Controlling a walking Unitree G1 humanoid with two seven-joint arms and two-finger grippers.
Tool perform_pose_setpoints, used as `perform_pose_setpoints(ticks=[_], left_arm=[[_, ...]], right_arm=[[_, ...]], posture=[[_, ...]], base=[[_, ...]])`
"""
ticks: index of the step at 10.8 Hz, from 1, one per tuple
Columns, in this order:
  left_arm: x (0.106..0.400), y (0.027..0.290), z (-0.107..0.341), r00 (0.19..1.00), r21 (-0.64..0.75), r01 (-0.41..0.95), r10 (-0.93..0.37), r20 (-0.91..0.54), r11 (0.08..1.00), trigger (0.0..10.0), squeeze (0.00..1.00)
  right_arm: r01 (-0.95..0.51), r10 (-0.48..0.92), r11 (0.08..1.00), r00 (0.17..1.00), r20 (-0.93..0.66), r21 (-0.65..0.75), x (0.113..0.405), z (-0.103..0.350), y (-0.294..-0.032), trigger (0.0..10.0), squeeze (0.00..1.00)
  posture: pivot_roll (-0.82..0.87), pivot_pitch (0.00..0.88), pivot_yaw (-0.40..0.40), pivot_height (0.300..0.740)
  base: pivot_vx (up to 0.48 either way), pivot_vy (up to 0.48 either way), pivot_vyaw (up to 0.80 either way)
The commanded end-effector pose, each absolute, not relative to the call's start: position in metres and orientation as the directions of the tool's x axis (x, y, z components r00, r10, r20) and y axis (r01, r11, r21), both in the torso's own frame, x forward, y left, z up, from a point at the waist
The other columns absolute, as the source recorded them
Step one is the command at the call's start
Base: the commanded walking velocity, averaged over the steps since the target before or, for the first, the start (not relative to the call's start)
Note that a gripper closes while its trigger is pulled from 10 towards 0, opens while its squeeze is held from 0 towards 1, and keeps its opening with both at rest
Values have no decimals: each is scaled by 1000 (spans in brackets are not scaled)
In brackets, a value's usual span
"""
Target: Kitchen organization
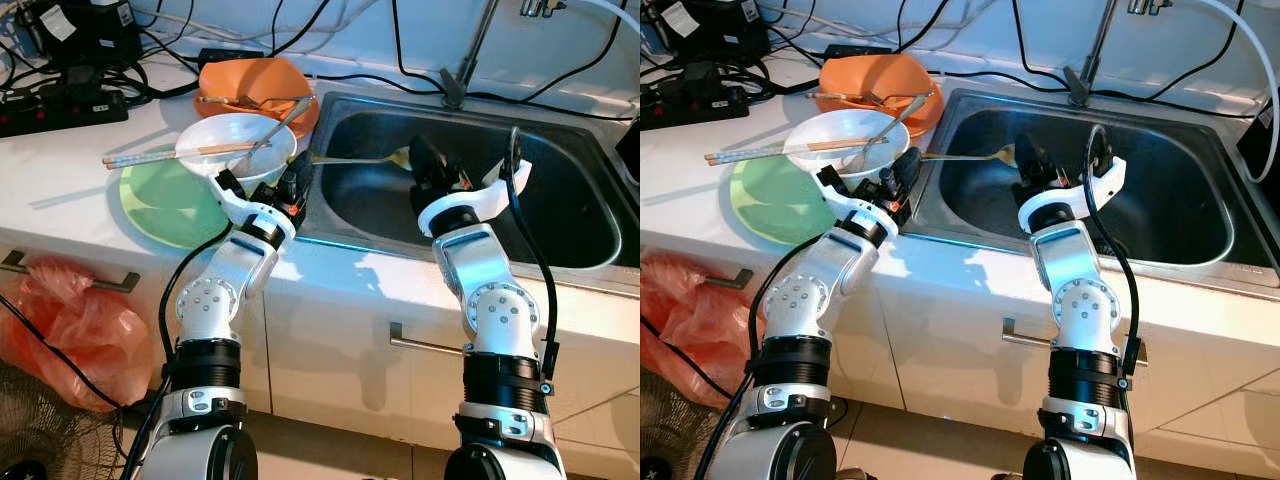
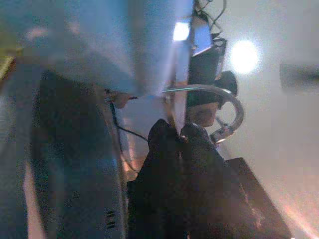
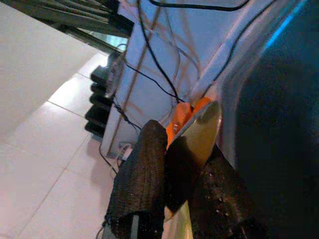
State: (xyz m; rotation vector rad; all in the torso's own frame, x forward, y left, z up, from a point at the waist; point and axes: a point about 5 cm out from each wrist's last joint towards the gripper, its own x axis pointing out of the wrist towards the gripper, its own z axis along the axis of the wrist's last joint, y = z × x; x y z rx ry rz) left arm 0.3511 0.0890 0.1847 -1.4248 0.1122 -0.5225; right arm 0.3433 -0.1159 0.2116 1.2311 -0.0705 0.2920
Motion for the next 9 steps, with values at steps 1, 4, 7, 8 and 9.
perform_pose_setpoints(ticks=[1, 4, 7, 8, 9], left_arm=[[349, 66, 197, 859, -951, 309, -430, 277, 4, 10000, 1000], [349, 66, 199, 855, -944, 327, -435, 282, 31, 10000, 1000], [345, 68, 201, 847, -930, 354, -455, 276, 94, 10000, 1000], [342, 66, 204, 834, -918, 377, -477, 278, 124, 10000, 1000], [339, 66, 203, 829, -914, 381, -490, 270, 142, 10000, 1000]], right_arm=[[-242, 184, 277, 963, 196, 930, 347, 217, -103, 10000, 0], [-247, 178, 266, 962, 205, 932, 349, 219, -105, 10000, 0], [-236, 144, 279, 969, 203, 931, 351, 221, -112, 10000, 0], [-232, 129, 285, 971, 203, 930, 353, 222, -115, 10000, 0], [-225, 116, 292, 973, 199, 930, 354, 223, -118, 10000, 0]], posture=[[60, 87, -44, 740], [63, 87, -43, 740], [63, 88, -42, 740], [63, 86, -42, 740], [64, 86, -42, 740]], base=[[0, 0, 0], [0, 0, 0], [0, 0, 0], [0, 0, 0], [0, 0, 0]])
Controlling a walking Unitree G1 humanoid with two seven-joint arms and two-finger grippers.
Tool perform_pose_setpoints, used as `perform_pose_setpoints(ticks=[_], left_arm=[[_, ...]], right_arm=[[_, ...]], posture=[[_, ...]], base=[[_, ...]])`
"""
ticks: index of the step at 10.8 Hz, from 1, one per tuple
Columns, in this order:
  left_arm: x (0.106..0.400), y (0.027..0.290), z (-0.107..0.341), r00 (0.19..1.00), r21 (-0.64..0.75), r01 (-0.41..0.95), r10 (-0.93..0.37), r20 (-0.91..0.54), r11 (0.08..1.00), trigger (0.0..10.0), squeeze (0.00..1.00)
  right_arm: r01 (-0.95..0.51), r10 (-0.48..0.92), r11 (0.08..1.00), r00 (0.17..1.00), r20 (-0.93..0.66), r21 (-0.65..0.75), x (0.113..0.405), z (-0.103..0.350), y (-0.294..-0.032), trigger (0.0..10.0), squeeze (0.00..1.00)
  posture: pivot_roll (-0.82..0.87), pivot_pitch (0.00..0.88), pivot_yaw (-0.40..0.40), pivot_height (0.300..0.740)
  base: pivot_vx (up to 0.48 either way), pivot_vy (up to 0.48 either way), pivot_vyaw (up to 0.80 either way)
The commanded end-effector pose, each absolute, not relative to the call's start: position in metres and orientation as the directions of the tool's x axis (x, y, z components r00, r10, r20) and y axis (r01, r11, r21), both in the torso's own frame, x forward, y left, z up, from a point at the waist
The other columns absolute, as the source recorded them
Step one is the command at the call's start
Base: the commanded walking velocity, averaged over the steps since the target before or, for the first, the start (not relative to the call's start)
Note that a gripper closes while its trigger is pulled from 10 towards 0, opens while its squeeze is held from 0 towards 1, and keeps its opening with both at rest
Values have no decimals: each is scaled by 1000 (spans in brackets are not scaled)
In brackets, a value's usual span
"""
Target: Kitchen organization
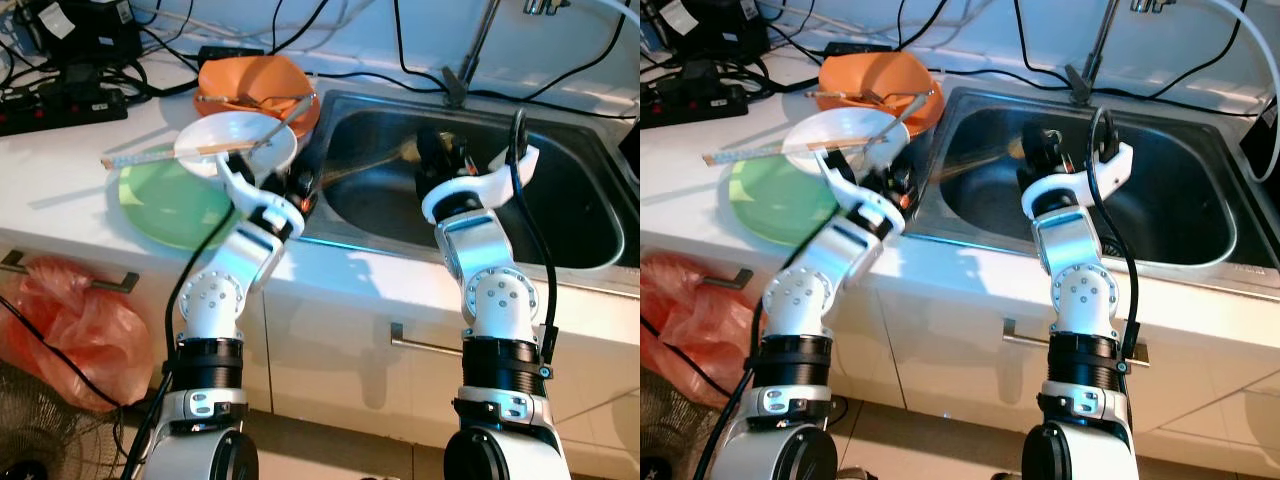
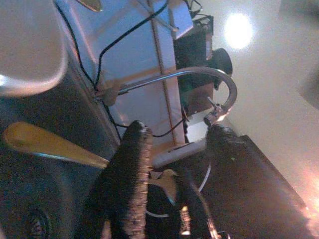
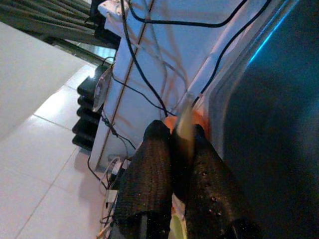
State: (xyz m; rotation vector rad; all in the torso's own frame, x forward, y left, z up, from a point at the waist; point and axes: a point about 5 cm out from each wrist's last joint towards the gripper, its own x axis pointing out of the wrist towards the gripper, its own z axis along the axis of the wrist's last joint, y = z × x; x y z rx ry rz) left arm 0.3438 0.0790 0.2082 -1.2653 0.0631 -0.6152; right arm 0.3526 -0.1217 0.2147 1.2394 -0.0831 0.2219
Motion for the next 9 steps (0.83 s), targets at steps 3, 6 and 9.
perform_pose_setpoints(ticks=[3, 6, 9], left_arm=[[335, 69, 197, 828, -903, 377, -513, 228, 208, 10000, 1000], [329, 70, 195, 792, -788, 461, -589, 159, 407, 10000, 1000], [317, 66, 194, 725, -577, 604, -681, 109, 550, 10000, 1000]], right_arm=[[-195, 53, 349, 981, 188, 917, 361, 223, -134, 10000, 0], [-135, 18, 669, 986, 165, 731, 374, 217, -158, 10000, 0], [-22, -1, 869, 999, 47, 495, 391, 197, -178, 10000, 0]], posture=[[68, 84, -43, 740], [75, 83, -45, 740], [98, 87, -44, 740]], base=[[0, 0, 0], [0, 0, 0], [0, 0, 0]])
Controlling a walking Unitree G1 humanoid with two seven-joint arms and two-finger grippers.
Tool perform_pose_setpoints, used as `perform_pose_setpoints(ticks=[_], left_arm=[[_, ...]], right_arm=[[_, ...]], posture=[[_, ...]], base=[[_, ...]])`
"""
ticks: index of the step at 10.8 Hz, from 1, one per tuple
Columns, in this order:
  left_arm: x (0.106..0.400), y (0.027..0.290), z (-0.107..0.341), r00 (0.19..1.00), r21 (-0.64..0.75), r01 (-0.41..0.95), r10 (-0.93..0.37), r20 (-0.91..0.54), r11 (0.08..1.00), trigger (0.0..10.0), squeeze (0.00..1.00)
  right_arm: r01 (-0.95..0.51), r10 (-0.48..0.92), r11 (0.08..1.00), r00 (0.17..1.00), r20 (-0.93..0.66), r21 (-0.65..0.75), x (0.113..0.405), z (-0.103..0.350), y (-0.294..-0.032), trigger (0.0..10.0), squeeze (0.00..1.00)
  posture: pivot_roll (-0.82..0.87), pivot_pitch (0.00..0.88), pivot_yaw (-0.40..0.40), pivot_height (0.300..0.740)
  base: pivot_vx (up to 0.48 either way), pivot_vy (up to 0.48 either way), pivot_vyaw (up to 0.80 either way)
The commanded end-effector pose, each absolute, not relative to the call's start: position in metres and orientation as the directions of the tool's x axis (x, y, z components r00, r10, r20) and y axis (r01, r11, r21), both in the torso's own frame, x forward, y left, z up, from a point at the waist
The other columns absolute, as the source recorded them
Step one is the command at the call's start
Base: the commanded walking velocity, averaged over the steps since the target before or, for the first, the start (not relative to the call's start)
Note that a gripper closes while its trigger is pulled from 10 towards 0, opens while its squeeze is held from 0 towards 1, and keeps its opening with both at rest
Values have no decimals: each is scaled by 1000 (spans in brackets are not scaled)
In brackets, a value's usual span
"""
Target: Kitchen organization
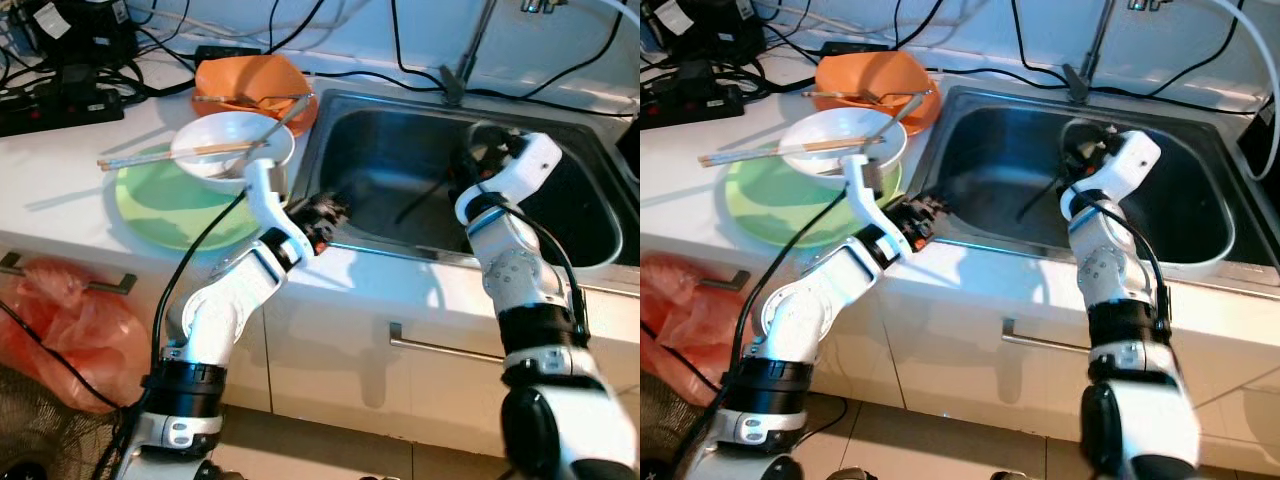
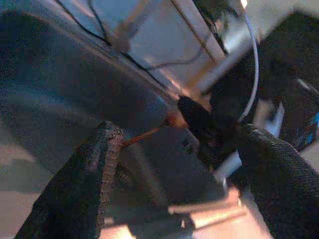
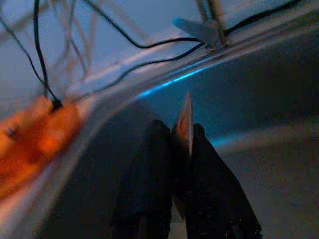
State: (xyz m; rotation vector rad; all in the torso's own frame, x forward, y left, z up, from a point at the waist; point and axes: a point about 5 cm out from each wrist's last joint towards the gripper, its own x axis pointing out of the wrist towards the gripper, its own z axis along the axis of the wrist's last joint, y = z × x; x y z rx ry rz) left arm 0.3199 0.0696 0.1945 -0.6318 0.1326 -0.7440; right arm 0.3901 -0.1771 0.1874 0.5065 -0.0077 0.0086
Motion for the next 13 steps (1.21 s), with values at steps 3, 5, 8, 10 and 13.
perform_pose_setpoints(ticks=[3, 5, 8, 10, 13], left_arm=[[315, 70, 191, 704, -445, 649, -709, 43, 618, 10000, 1000], [314, 77, 197, 675, -240, 713, -738, -22, 659, 10000, 1000], [317, 84, 199, 680, -122, 720, -730, -71, 683, 10000, 0], [317, 88, 198, 680, -89, 722, -728, -85, 686, 10000, 0], [318, 90, 200, 685, -64, 721, -724, -84, 690, 10000, 0]], right_arm=[[-71, 71, 957, 997, 10, 282, 397, 189, -175, 10000, 0], [-136, 143, 976, 989, -31, 168, 401, 182, -169, 10000, 0], [-179, 187, 979, 980, -67, 101, 401, 174, -166, 10000, 0], [-204, 210, 976, 975, -78, 80, 401, 171, -163, 10000, 1000], [-203, 208, 977, 975, -77, 60, 402, 171, -165, 10000, 1000]], posture=[[108, 92, -39, 740], [113, 97, -31, 740], [121, 104, -27, 740], [121, 107, -28, 740], [120, 113, -28, 740]], base=[[0, 0, 0], [0, 0, 0], [0, 0, 0], [0, 0, 0], [0, 0, 0]])
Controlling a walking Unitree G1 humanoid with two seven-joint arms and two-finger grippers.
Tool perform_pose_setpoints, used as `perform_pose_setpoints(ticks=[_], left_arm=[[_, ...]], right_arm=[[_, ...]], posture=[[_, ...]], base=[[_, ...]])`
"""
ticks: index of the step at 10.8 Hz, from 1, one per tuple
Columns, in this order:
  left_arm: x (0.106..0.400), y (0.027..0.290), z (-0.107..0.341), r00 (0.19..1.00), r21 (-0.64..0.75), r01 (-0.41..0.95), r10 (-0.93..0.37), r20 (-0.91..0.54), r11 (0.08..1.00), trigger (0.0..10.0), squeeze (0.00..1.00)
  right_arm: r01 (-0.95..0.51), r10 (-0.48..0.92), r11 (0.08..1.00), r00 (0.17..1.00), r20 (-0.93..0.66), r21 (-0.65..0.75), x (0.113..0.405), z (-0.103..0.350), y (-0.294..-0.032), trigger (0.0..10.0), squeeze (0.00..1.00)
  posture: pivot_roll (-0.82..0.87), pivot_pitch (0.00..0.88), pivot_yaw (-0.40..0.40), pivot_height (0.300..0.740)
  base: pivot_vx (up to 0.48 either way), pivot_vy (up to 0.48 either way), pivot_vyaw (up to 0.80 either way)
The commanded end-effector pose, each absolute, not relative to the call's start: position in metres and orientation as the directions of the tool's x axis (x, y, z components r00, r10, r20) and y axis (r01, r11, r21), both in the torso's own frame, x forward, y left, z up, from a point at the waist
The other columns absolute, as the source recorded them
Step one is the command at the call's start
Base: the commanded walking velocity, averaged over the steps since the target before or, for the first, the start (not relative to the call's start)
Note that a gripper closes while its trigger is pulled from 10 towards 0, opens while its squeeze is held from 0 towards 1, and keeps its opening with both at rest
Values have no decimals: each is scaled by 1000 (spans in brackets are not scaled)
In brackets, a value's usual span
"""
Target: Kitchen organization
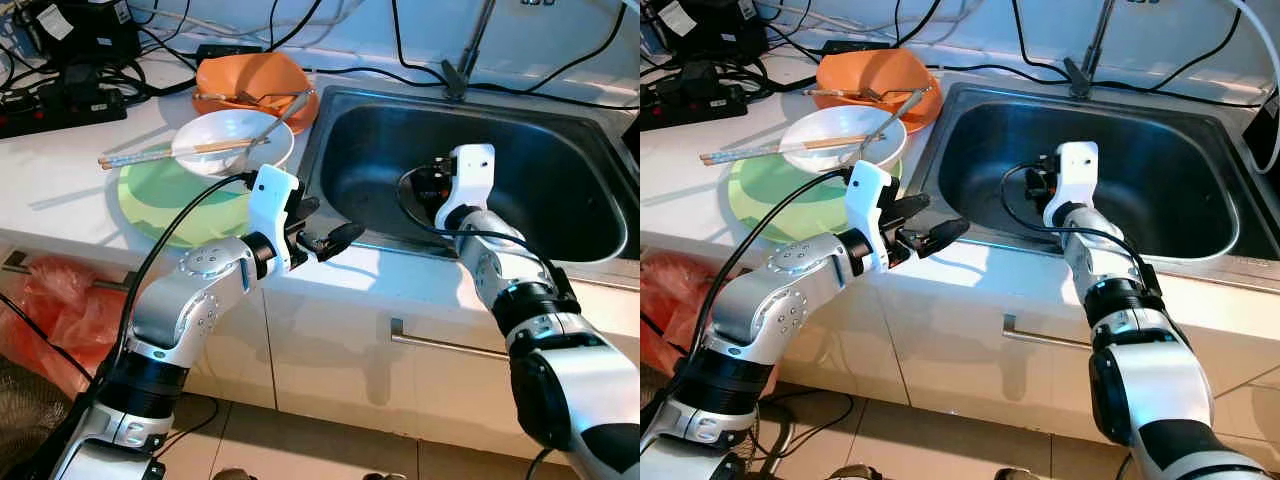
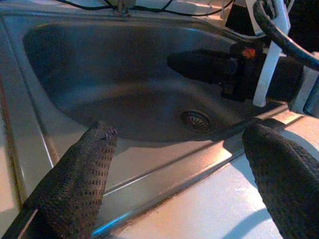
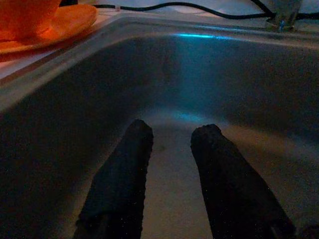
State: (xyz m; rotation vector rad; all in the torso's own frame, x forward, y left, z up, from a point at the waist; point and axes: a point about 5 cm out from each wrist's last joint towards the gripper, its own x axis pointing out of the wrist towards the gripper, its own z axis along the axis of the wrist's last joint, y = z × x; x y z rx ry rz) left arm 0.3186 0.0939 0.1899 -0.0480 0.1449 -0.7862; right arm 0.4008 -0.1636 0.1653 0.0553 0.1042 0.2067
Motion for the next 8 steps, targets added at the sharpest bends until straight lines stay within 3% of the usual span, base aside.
perform_pose_setpoints(ticks=[1, 3, 5, 6, 7, 8], left_arm=[[319, 91, 201, 688, -51, 720, -721, -82, 692, 10000, 0], [322, 94, 213, 730, -7, 683, -683, -17, 730, 10000, 0], [322, 99, 233, 769, -24, 632, -623, 145, 774, 10000, 0], [322, 101, 237, 777, -50, 619, -601, 188, 784, 10000, 165], [324, 106, 243, 793, -42, 584, -559, 242, 810, 10000, 1000], [327, 117, 250, 826, -54, 510, -472, 308, 858, 10000, 1000]], right_arm=[[-202, 206, 977, 976, -71, 60, 402, 171, -166, 10000, 1000], [-209, 210, 977, 977, -27, 37, 402, 176, -166, 10000, 1000], [-250, 249, 965, 968, 25, 81, 403, 188, -163, 10000, 1000], [-297, 292, 949, 955, 61, 108, 401, 192, -158, 10000, 1000], [-420, 399, 892, 906, 142, 169, 392, 202, -146, 10000, 1000], [-566, 535, 809, 821, 200, 160, 372, 208, -129, 10000, 1000]], posture=[[119, 113, -29, 740], [119, 115, -32, 740], [119, 114, -36, 740], [119, 113, -38, 740], [118, 111, -42, 740], [108, 109, -39, 740]], base=[[0, 0, 0], [0, 0, 0], [0, 0, 0], [0, 0, 0], [0, 0, 0], [0, 0, 0]])
